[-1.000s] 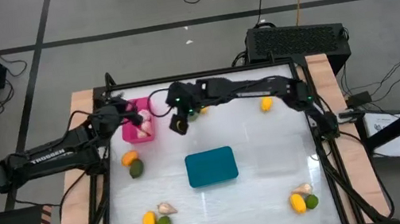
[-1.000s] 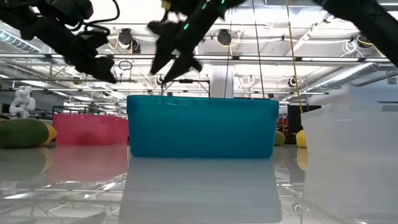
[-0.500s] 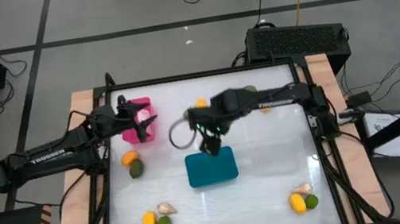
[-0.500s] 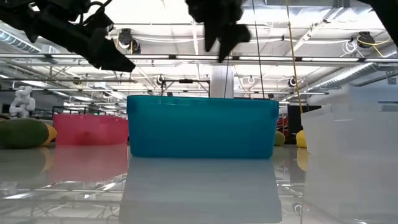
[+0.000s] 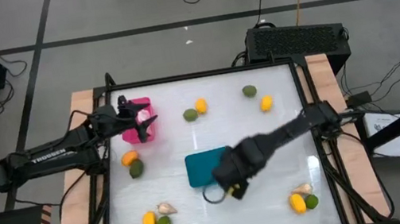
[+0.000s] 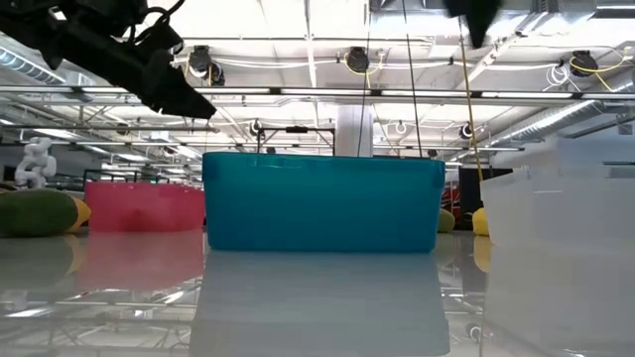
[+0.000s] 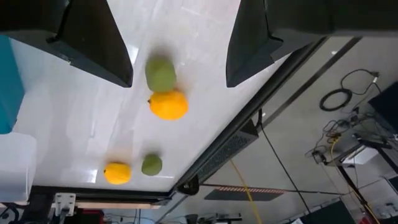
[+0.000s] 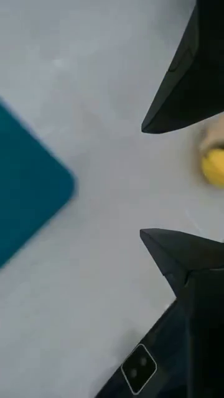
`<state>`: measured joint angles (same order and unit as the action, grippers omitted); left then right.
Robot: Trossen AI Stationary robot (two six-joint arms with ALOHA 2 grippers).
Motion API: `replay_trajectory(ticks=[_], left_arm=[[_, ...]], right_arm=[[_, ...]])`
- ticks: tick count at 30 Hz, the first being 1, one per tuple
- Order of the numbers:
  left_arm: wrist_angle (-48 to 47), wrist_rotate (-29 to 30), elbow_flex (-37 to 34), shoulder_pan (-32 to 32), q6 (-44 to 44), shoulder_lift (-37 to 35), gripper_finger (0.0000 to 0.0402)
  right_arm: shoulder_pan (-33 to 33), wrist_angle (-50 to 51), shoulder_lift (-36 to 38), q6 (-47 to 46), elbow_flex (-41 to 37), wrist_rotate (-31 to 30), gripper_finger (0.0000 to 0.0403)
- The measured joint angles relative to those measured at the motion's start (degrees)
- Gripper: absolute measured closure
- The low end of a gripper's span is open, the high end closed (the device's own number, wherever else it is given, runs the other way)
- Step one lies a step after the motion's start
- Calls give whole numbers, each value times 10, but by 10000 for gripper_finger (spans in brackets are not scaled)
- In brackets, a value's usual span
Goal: Sort produce into baskets
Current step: Put the garlic into the pink bin
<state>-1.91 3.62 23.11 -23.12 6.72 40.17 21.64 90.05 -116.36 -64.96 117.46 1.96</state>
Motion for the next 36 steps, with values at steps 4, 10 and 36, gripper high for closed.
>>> replay_trajectory(ticks=[4,10,36], left_arm=[[-1,-20,0,0,-3,8,136],[24,-134,0,3,-5,18,136],[91,-165,0,68,29,77,136]], right_arm=[[45,1,10,-109,-43,25,148],[112,-2,69,-259,-159,47,148],[245,-228,263,-705,-548,101,148]])
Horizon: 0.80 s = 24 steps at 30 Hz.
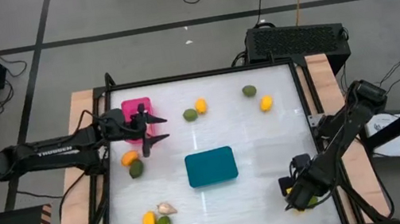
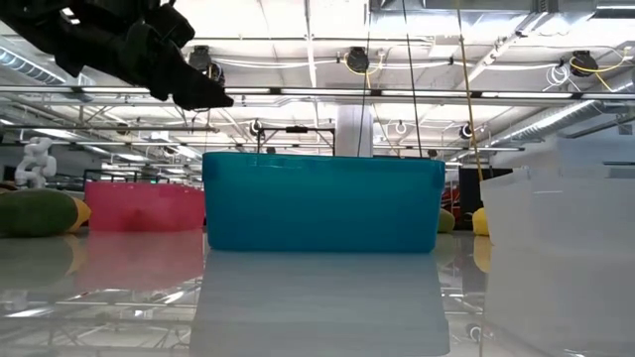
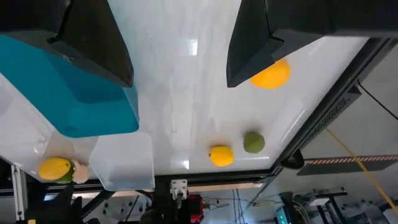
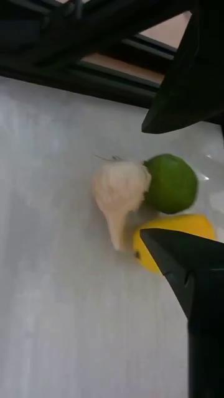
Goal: Sort produce into baskets
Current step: Put the garlic into the pink bin
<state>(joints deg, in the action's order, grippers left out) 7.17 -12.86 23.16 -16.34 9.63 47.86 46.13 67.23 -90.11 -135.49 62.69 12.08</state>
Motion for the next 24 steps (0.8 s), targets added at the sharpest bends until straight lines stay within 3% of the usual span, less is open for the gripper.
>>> replay_trajectory(ticks=[16,24], left_arm=[[15,0,0,0,-1,24,136],[15,15,0,0,-1,24,136]], right_arm=[[0,-167,0,46,-124,0,148],[0,-193,0,63,-135,2,150]])
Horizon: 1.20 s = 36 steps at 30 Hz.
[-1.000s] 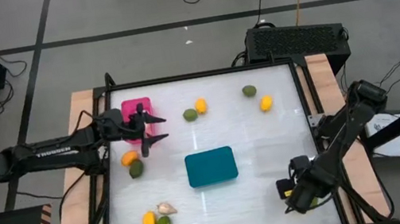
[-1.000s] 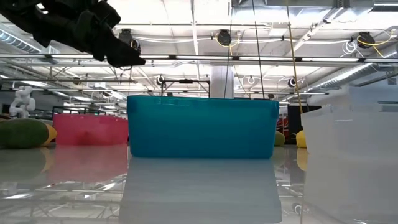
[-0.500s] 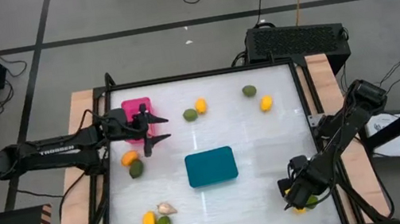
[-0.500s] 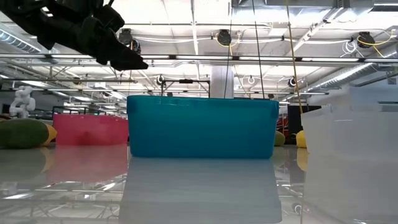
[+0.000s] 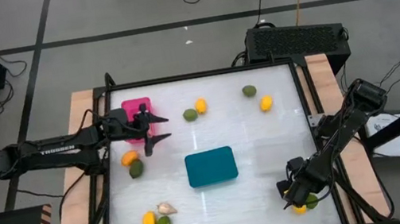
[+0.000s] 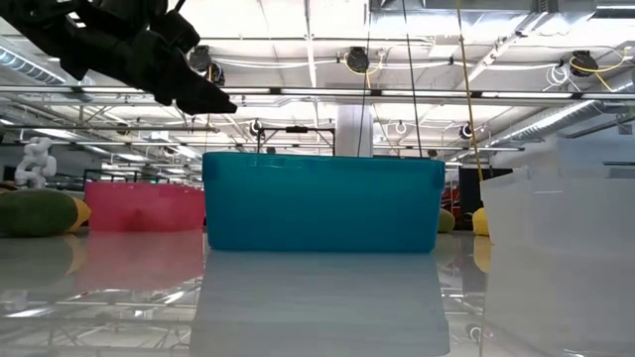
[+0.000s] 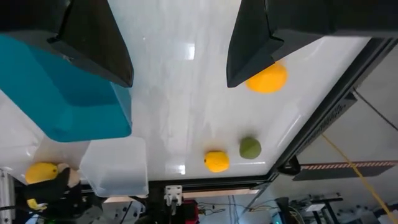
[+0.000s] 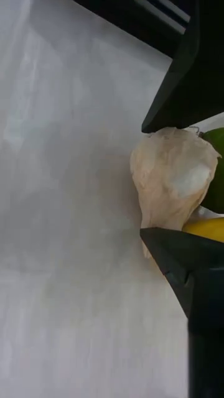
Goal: Sort produce into baskets
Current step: Put the garlic into the pink bin
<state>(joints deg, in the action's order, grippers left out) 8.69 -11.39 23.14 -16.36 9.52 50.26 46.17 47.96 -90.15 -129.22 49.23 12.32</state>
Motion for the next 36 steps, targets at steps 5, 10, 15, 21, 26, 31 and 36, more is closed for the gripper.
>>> replay_trajectory(ticks=[5,10,15,21,26,31,36], left_arm=[[0,9,0,0,0,0,136],[0,9,0,0,0,0,136],[0,10,0,0,0,0,136],[-1,10,0,0,0,0,136],[-2,25,0,0,3,0,136],[-5,30,0,0,3,0,136],[-23,76,0,0,5,0,136]], right_arm=[[0,0,0,5,0,26,179],[0,2,0,10,0,30,220],[0,2,0,15,0,30,249],[-11,4,10,41,0,28,257],[-34,10,28,79,0,23,257],[-64,0,56,148,0,8,257],[-103,-20,85,221,0,-62,257]])
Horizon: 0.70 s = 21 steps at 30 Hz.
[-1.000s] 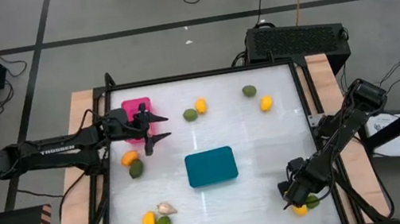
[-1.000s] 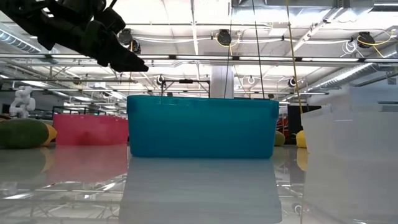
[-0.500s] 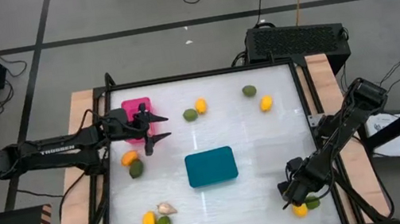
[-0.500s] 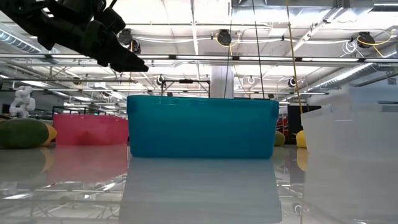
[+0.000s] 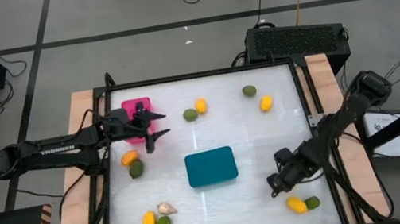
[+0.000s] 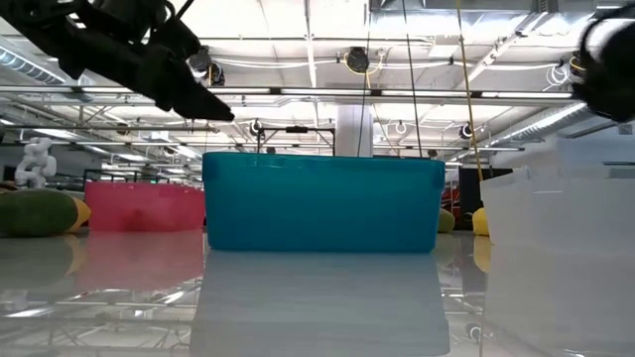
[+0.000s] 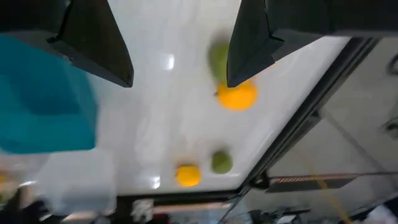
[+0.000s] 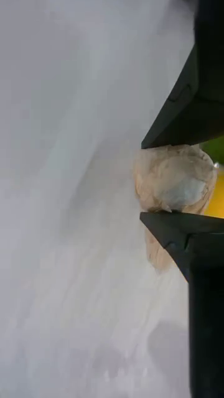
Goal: Sort produce into baskets
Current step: Put the garlic into the pink bin
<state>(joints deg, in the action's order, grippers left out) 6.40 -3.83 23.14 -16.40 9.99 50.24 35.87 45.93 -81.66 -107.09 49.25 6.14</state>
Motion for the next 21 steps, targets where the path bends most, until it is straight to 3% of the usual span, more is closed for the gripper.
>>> replay_trajectory(ticks=[8,15,21], left_arm=[[-30,48,5,0,9,-2,136],[-30,60,5,0,9,-2,136],[-33,163,5,0,13,-15,136]], right_arm=[[-79,-132,35,140,0,-32,257],[-172,-227,37,338,0,-70,257],[-273,-356,22,541,0,-125,257]])
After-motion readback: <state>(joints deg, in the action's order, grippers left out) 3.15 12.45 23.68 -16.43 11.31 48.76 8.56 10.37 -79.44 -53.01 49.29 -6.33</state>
